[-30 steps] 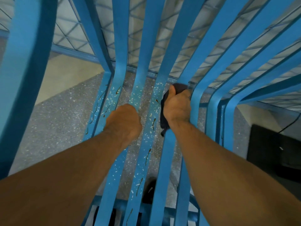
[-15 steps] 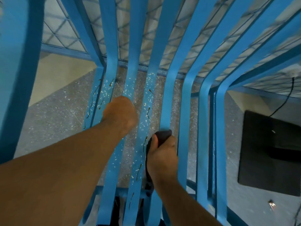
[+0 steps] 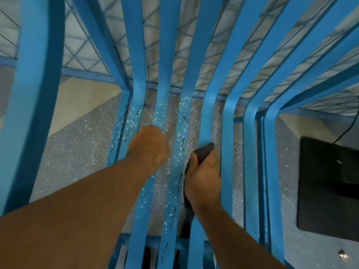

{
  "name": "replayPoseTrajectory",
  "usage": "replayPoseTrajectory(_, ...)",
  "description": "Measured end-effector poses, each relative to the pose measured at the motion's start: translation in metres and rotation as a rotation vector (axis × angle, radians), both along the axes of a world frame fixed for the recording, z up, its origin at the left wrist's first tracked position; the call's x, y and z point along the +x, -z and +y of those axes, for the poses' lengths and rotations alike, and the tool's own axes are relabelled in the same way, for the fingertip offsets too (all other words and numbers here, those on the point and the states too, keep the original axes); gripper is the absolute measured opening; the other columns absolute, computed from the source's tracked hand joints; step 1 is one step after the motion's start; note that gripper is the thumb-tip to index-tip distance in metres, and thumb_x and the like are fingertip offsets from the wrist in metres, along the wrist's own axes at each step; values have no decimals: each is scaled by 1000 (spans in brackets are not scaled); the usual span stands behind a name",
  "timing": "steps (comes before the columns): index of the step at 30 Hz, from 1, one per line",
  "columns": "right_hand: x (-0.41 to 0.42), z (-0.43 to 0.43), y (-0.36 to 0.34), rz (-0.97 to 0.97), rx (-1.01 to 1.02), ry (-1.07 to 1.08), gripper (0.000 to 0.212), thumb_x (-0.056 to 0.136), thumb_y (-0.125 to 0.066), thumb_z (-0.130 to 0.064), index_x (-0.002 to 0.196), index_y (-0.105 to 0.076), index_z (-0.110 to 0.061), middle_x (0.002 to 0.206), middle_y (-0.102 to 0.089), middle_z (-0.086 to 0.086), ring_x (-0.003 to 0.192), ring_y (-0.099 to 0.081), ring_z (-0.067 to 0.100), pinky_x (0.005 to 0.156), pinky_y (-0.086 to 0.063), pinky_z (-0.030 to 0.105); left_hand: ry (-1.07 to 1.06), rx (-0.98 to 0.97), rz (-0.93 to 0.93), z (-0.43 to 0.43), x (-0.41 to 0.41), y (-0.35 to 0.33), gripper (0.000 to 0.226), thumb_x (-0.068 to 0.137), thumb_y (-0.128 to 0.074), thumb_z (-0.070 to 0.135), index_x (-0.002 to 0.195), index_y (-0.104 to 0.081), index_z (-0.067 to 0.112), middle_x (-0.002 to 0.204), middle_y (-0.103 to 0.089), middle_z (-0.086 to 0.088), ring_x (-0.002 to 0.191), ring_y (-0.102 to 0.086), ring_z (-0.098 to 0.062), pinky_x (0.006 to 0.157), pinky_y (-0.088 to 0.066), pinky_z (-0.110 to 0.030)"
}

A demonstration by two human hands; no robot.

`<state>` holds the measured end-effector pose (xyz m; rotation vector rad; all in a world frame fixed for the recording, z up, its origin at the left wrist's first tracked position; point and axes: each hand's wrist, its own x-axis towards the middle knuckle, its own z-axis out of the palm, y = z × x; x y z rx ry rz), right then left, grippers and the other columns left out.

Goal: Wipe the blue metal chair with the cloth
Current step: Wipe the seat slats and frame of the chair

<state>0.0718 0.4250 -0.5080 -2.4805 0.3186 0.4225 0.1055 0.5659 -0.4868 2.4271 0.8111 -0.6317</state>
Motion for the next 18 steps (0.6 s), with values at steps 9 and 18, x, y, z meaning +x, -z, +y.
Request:
replayPoseTrajectory(9,136,31,16,-84,47,76,41,102,-37,-44,125,-37,-9,122,-55,14,97,-57,30,70,-33,30,-30,1,-3,1,1,-1,20,96,-57,29,89,-43,16,66,-38,6,53,-34,-5,42,-24,-18)
replayPoseTrajectory(18,168,33,10,-570,323,35,55,99,-50,-25,142,-30,3,122,-44,-2,108,-45,9,87,-29,-2,-24,-25,-42,1,0,-4,27,97,-53,38,90,-37,17,66,-34,9,54,-31,-3,48,-28,-16)
